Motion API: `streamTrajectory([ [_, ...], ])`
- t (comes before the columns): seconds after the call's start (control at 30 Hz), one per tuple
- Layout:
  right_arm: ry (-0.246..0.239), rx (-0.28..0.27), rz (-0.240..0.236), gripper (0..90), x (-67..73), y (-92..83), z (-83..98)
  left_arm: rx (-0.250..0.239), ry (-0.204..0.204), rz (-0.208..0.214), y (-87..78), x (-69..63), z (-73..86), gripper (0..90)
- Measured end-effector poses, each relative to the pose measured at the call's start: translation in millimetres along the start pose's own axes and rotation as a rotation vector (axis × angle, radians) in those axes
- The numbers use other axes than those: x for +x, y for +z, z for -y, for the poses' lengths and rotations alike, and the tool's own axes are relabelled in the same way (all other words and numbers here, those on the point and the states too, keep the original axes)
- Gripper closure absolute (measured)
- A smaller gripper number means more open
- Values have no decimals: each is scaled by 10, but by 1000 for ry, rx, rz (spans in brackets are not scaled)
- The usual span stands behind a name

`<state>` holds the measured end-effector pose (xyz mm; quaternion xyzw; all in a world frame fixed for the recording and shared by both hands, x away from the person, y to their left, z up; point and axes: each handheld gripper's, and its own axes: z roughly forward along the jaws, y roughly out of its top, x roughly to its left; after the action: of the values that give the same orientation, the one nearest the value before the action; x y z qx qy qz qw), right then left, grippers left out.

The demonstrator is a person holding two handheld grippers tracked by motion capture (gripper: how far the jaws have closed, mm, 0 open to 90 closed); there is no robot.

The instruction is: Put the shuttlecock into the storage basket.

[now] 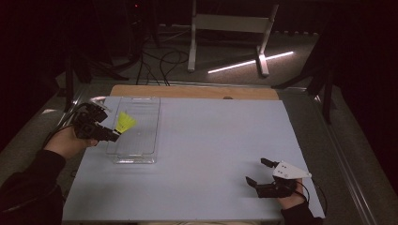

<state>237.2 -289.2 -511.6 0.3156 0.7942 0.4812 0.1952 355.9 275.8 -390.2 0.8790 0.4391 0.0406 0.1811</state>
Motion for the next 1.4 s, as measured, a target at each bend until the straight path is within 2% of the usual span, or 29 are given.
streamTrajectory([
  [0.17,1,0,-2,97,0,1,1,22,35,-11,102,1,55,658],
  [0.23,2,0,-2,97,-1,4,2,30,31,-6,137,3,69,658],
  [0.43,3,1,-4,97,0,5,2,53,59,-15,255,-5,106,658],
  [0.7,3,3,-5,97,-1,6,3,78,63,-22,336,49,127,658],
  [0.9,3,4,-6,97,2,5,3,93,49,-19,370,56,109,657],
  [1.0,4,4,-6,97,-1,5,4,122,67,-18,409,34,88,657],
  [1.2,3,4,-5,97,-4,4,5,144,86,-85,447,-30,39,656],
  [1.23,3,4,-4,97,-3,4,5,141,78,-92,453,-35,33,656],
  [1.3,3,5,-6,97,-5,3,5,159,95,-101,462,-40,12,656],
  [1.4,3,5,-6,97,-6,3,6,176,100,-110,491,-45,-15,655],
])
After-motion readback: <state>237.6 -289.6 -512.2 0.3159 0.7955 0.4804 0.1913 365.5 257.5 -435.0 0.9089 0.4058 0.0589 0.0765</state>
